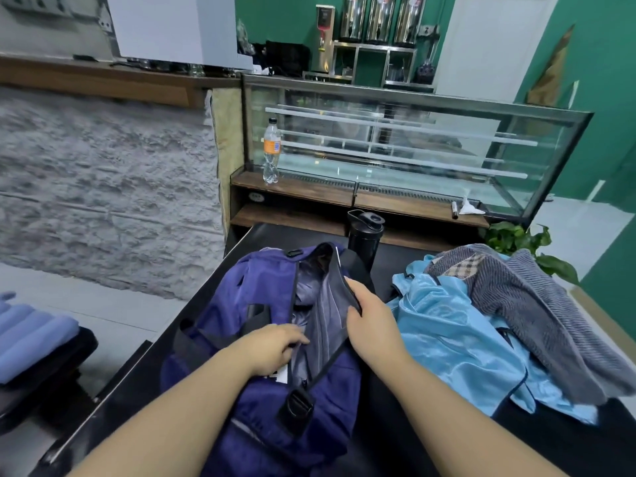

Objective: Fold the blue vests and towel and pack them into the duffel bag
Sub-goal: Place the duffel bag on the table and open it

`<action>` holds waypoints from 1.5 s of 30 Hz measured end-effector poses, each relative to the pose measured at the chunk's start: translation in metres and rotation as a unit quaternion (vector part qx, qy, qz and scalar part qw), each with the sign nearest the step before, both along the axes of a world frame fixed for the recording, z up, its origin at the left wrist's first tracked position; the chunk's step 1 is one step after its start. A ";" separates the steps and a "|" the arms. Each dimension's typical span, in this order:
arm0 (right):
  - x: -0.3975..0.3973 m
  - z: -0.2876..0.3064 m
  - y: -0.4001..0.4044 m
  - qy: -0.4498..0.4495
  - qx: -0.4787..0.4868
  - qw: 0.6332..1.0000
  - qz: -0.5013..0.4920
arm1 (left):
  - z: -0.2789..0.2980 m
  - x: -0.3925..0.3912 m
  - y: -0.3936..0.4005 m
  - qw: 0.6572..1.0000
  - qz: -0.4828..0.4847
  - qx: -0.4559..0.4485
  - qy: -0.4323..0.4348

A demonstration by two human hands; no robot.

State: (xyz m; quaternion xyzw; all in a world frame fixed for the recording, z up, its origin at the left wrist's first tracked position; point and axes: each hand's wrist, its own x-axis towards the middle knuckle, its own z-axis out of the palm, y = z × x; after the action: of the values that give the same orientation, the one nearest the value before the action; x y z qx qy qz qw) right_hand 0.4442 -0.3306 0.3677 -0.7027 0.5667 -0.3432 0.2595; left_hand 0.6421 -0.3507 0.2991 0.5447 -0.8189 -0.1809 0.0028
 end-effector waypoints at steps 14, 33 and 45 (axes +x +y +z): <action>-0.010 -0.010 -0.001 -0.010 -0.002 1.000 0.018 | -0.013 -0.003 -0.010 1.000 0.017 0.001 0.002; 0.046 0.062 -0.005 0.088 -0.057 0.994 0.032 | 0.164 0.090 0.003 0.926 0.111 -0.340 0.121; 0.047 0.050 0.000 0.270 0.047 0.962 -0.019 | 0.096 0.135 0.028 0.950 0.156 -0.254 -0.094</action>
State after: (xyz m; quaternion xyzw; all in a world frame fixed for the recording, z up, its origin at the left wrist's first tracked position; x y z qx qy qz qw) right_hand 0.4914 -0.3303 0.4179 -0.7454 0.6442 -0.1187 0.1235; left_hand 0.7772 -0.3228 0.3946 0.6616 -0.7390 0.0874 0.0924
